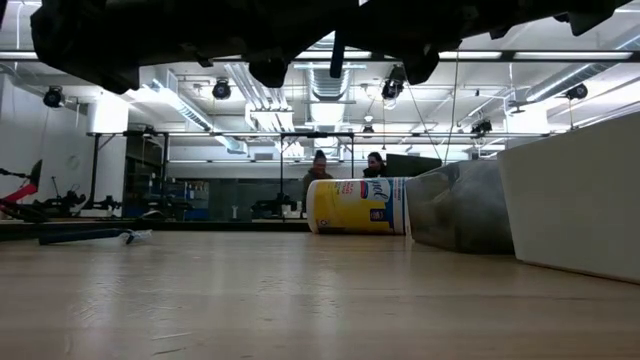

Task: Pick & Place Travel size toiletries
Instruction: Put the bottom razor into the bottom black bin

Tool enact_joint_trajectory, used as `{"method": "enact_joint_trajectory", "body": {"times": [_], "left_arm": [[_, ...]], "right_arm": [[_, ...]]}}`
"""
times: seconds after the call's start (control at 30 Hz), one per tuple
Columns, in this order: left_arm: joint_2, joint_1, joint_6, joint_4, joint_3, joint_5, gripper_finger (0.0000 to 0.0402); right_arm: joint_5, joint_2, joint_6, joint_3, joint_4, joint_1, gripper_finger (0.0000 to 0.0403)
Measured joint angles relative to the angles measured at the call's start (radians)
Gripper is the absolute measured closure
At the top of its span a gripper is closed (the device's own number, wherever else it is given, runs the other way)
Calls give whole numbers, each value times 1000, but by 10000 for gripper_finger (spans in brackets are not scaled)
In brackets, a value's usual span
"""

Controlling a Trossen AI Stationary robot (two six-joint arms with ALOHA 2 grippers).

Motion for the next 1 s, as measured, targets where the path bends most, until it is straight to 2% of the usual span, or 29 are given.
{"method": "enact_joint_trajectory", "body": {"times": [0.2, 0.43, 1.0], "left_arm": [[0, 0, -2, -12, 0, 3, 353], [0, 0, -10, -40, 0, 2, 353], [-24, 1, -11, -124, -9, -12, 351]], "right_arm": [[-33, 0, -5, 0, -11, -2, 382], [-35, 0, 15, 0, -32, -3, 369], [-37, 0, 57, 0, -84, -3, 371]]}}
